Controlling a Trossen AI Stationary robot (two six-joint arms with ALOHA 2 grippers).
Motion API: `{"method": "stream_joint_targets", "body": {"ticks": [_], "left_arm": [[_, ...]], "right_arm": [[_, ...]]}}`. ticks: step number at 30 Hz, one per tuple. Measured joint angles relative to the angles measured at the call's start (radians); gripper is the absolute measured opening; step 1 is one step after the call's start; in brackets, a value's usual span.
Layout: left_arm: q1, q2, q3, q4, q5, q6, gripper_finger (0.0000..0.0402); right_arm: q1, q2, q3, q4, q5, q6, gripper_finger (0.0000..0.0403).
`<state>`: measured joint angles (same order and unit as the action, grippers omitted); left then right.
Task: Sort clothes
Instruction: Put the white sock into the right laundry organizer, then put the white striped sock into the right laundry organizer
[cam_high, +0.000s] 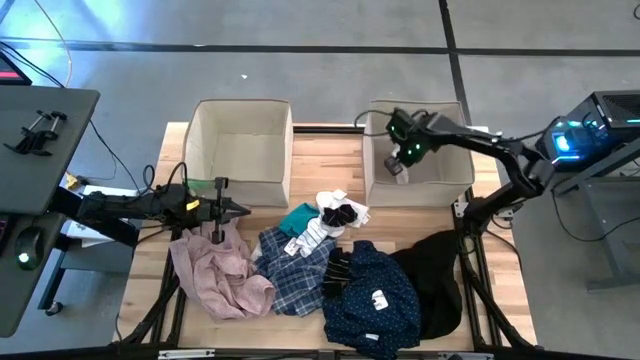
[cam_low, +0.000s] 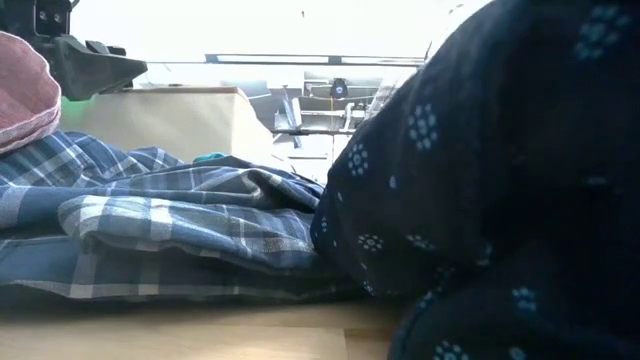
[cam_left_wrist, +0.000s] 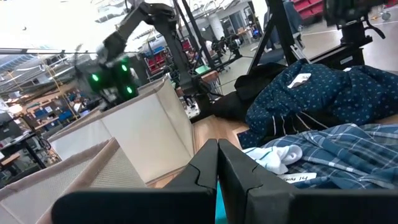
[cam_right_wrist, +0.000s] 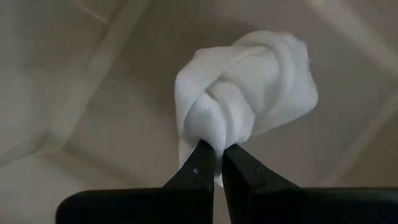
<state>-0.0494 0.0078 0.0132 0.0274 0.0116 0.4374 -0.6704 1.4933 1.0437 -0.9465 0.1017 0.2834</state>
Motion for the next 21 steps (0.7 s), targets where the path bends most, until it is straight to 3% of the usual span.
{"method": "stream_joint_targets", "body": {"ticks": [5,10,17,21], "left_arm": [[0.0,0.0,0.0,0.0,0.0,0.0,0.0],[0.0,0.0,0.0,-0.001,0.0,0.0,0.0],[0.0,0.0,0.0,-0.001,-0.001,0.0,0.0],[0.0,0.0,0.0,-0.001,-0.001,0.0,0.0]], "right_arm": [[0.001,0.0,-0.127,0.123,-0.008,0.074,0.0002],[0.001,-0.001,-0.131,0.095,-0.007,0.082,0.003],[0.001,-0.001,0.049,-0.083,0.057,0.077,0.0114],[0.001,-0.001,0.194,-0.211,0.082,0.076,0.0131]]}}
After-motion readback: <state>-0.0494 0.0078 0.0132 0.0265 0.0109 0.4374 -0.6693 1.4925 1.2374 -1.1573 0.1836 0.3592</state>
